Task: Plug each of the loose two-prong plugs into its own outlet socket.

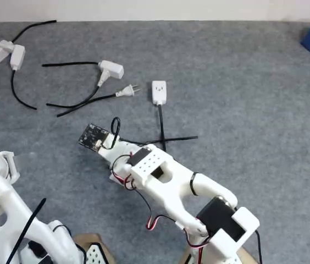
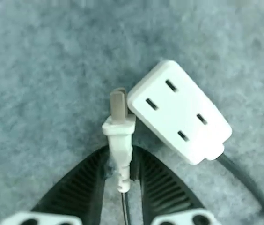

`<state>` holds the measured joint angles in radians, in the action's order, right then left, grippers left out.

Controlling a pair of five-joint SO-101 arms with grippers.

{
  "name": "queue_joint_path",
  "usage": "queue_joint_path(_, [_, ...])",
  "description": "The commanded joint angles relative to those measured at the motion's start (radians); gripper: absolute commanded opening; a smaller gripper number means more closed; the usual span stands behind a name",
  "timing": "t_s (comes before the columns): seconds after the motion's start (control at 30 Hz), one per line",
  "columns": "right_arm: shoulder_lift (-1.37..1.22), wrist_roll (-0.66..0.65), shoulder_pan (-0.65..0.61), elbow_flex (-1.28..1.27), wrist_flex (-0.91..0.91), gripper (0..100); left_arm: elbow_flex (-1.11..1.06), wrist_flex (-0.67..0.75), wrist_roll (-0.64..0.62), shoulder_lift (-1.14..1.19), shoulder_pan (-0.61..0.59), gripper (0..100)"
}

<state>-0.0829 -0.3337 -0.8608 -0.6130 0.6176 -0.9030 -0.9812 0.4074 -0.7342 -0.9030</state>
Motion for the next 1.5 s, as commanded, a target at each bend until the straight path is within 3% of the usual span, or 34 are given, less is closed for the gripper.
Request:
queue_joint_path(0.0, [0.007, -0.029, 0.002, 0.012, 0.168, 0.8, 0.004, 0.014, 0.011, -0.012, -0.010, 35])
queue_joint_path(0.4, [0.028, -0.087, 0.012, 0.002, 0.394, 0.8, -0.039, 0.012, 0.011, -0.012, 0.021, 35])
queue_joint_path(0.57, [0.265, -0.031, 0.008, -0.085, 0.302, 0.8, -0.081, 0.003, 0.006, -0.012, 0.156, 35])
queue_joint_path(0.77, [0.808, 0.000, 0.091, -0.532, 0.033, 0.8, -0.033, -0.164, 0.005, -0.012, 0.305, 35])
queue_joint_path(0.97, [1.250, 0.000, 0.116, -0.762, 0.045, 0.8, 0.036, -0.244, 0.003, -0.019, 0.512, 35])
queue_joint_path(1.27, [1.330, 0.003, 0.116, -0.773, 0.071, 0.8, 0.189, -0.330, -0.232, -0.019, 0.803, 36])
queue_joint_path(1.47, [1.330, 0.006, 0.117, -0.773, 0.053, 0.8, 0.188, -0.331, -0.296, -0.019, 0.869, 51])
